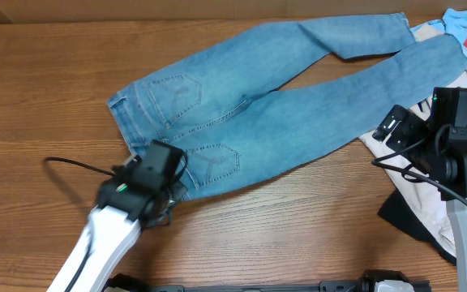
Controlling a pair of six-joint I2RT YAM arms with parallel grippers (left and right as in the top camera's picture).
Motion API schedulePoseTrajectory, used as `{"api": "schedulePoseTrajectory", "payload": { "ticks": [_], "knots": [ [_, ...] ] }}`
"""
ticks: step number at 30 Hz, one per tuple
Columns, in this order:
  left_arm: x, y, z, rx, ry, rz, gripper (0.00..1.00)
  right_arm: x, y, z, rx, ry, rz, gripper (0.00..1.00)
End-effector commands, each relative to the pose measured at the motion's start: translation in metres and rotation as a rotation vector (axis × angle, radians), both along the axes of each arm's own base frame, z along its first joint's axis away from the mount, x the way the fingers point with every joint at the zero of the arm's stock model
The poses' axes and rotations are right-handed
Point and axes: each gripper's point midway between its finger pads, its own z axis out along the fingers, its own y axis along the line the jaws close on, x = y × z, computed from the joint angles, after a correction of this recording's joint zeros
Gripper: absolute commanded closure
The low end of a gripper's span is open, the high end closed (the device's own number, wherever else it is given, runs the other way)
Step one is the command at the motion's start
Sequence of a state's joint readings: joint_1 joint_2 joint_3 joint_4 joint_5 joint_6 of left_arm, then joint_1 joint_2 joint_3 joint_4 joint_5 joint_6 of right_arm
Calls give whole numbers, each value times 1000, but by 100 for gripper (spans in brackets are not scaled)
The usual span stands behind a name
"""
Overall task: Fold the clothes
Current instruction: 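Grasp the waistband with the left gripper and pull it leftward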
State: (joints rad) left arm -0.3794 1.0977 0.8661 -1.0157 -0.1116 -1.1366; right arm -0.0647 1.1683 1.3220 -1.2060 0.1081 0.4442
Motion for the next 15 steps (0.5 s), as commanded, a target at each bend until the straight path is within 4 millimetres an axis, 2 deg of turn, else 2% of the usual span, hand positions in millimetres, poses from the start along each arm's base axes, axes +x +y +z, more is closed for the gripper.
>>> {"api": "schedulePoseTrajectory", "payload": {
  "ticks": [1,5,12,15],
  "knots": [
    [3,7,70,31,-218,-148,96,4,-2,11,-8,-38,-3,0],
    [-21,6,127,-36,-367,-208,96,5,-2,11,-7,-40,-5,0],
    [-69,21,211,-97,-579,-238,96,6,-2,12,-7,-47,-5,0],
    [-82,28,245,-109,-675,-226,96,6,-2,12,-7,-47,-5,0]
  ]
}}
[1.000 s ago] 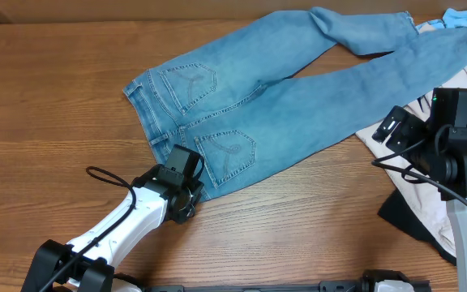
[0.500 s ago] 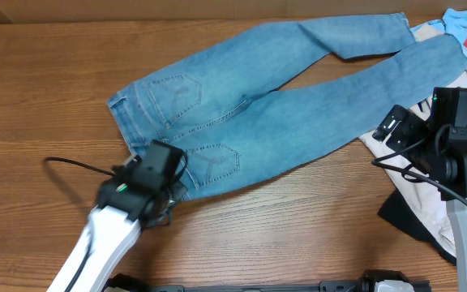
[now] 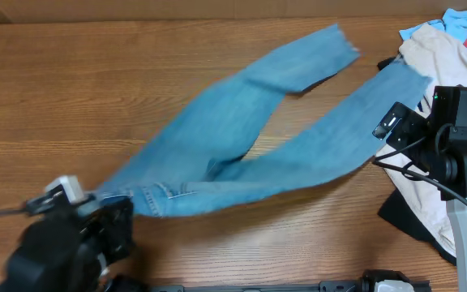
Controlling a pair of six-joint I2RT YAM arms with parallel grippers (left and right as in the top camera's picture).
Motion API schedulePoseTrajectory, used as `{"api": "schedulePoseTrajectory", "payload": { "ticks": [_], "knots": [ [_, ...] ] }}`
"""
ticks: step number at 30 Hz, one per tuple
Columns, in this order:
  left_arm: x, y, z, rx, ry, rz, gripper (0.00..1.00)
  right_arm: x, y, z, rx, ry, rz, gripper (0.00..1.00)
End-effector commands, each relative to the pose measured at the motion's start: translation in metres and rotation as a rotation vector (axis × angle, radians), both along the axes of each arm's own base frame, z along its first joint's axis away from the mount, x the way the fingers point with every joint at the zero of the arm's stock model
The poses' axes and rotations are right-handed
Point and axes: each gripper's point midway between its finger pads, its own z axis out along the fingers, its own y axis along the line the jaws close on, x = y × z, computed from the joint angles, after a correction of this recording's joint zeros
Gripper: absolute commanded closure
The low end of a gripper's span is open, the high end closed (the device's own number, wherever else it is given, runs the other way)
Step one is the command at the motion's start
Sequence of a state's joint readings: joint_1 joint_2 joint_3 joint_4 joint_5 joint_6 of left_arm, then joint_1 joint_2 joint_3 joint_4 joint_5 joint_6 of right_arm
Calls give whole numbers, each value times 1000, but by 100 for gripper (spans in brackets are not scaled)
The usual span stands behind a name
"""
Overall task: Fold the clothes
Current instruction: 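Grasp the waistband with the left gripper and pull it leftward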
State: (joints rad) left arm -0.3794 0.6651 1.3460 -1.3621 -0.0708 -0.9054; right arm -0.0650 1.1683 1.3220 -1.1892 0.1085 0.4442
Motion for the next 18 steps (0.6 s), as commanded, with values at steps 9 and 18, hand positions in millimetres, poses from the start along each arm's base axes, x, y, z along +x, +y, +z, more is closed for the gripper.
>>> {"api": "schedulePoseTrajectory", "payload": {
  "ticks": [9,18],
  "knots": [
    [40,61,49,194,-234,347,96,3,-2,10,-6,-30,-4,0],
    [150,98,15,519,-136,687,96,2,-2,6,-23,-10,22,0]
  ]
}}
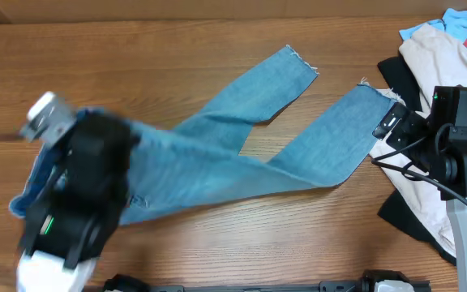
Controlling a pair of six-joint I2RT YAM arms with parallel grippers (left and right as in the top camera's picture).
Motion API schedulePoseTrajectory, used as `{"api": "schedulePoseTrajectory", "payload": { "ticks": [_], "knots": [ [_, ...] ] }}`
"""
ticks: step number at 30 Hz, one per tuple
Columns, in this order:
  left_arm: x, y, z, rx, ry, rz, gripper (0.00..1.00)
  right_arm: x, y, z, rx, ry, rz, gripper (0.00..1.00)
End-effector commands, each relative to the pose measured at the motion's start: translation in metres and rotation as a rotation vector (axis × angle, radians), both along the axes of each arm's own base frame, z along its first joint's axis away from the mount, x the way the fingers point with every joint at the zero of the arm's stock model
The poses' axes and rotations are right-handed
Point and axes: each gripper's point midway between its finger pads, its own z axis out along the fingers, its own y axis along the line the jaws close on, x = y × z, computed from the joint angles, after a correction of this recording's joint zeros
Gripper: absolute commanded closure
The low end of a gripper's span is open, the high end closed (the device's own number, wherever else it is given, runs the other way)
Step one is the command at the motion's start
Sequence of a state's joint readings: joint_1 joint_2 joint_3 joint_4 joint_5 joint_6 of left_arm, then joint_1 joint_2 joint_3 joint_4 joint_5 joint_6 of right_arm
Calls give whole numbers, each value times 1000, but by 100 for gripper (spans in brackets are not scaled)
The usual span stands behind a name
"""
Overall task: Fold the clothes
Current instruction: 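Grasp the waistband with the left gripper and pull it leftward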
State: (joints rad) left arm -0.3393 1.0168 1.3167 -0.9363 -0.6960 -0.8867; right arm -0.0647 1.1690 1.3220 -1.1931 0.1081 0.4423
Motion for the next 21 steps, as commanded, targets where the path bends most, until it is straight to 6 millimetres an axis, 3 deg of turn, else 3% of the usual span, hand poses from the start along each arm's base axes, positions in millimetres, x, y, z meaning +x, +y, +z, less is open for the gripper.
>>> {"api": "schedulePoseTrajectory", "payload": {
  "ticks": [1,4,7,12,16,21],
  "knots": [
    [33,48,-23,137,89,212,96,3,-2,6,-30,-9,32,0],
    [66,76,-47,124,178,202,96,3,-2,2,-31,13,38,0],
    [84,116,-59,44,218,231,96,3,-2,-6,-28,50,38,0],
    [97,188,-65,-109,205,294,96,8,-2,-20,-23,104,39,0],
    [95,220,-91,-186,252,312,96,11,-3,-28,-20,133,40,0],
    [83,225,-128,-253,376,306,62,16,0,-37,-12,160,60,0]
  ]
}}
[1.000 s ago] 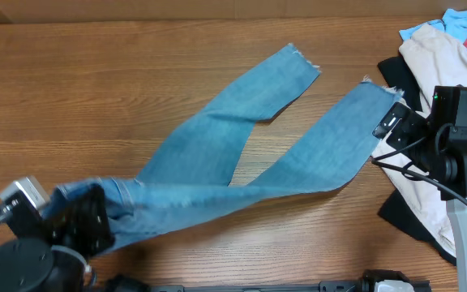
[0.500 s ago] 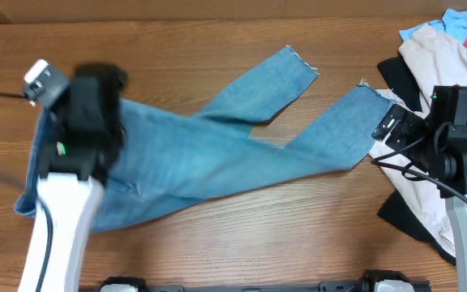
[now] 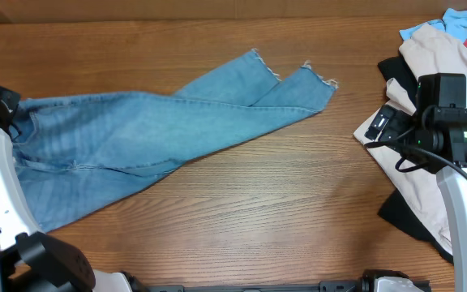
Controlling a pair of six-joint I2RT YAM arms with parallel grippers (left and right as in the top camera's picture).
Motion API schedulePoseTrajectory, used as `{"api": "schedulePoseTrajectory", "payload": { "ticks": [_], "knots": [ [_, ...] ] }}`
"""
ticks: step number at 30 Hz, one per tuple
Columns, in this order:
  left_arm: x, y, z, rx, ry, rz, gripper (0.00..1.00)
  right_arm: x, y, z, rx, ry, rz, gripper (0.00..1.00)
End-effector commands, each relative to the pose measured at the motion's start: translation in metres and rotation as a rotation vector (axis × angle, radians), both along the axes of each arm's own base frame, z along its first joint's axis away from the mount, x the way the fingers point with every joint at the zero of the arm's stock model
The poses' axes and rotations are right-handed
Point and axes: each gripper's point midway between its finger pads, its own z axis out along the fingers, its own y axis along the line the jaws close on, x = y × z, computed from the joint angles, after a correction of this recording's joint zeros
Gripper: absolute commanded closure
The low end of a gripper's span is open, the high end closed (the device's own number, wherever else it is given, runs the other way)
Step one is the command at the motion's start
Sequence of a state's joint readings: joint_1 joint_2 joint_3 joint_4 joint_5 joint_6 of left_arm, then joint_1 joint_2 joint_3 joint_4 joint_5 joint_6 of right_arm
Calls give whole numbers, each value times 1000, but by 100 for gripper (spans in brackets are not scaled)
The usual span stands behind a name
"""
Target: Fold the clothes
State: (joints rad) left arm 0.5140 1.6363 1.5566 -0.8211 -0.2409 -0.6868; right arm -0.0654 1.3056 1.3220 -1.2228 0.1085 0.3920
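Light blue jeans [image 3: 152, 130] lie across the left and middle of the wooden table [image 3: 298, 203]. Their two frayed leg ends [image 3: 298, 77] lie side by side pointing to the back right. The waist end [image 3: 31, 138] is bunched at the far left, where it runs up to my left gripper; the gripper's fingers are mostly hidden at the frame edge. My right gripper [image 3: 377, 130] hovers at the left edge of the clothes pile, apart from the jeans. The overhead view does not show how its fingers stand.
A pile of clothes fills the right edge: a beige garment [image 3: 440, 53], a black one [image 3: 404, 215], and blue [image 3: 460, 18] and red pieces at the back corner. The left arm's white link crosses the jeans' near left corner.
The left gripper has moved from over the jeans at mid-left to the far left edge, and the jeans now lie flatter with the legs close together. The right gripper shifted slightly left.
The jeans first lay spread diagonally, legs reaching the pile at the back right, with my left gripper at the waist. Then the waist was at the near left, and later at mid-left. Now the jeans lie stretched out with both legs together, clear of the pile.
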Motion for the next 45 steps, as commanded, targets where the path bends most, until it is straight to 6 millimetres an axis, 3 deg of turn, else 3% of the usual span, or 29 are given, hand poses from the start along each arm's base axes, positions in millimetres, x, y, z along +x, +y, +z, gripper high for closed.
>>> {"api": "schedulePoseTrajectory", "payload": {
  "ticks": [1,5,10,16,22,26,34,37,39,41,45],
  "knots": [
    [6,-10,-17,-63,52,-88,61,10,8,1,23,-10,72,0],
    [-3,-22,-31,-117,119,-108,63,27,41,-8,131,-24,309,0],
    [-10,-58,-44,-228,187,-209,72,50,49,-35,182,13,362,0],
    [-20,-95,-54,-298,282,-293,72,94,75,-84,258,20,434,0],
    [-15,-117,-55,-293,309,-359,72,129,112,-137,285,19,510,0],
    [-11,-127,-55,-284,314,-389,73,146,132,-162,319,9,465,1],
    [-10,-131,-55,-280,320,-407,73,165,142,-190,403,1,294,7],
    [-10,-131,-55,-278,322,-413,73,170,145,-197,426,-3,247,25],
    [-10,-131,-55,-277,324,-417,73,171,145,-199,437,-3,224,63],
    [-11,-131,-56,-277,328,-420,73,171,146,-199,442,1,219,89],
    [-12,-132,-56,-270,341,-443,73,161,142,-179,423,5,254,96]
  ]
}}
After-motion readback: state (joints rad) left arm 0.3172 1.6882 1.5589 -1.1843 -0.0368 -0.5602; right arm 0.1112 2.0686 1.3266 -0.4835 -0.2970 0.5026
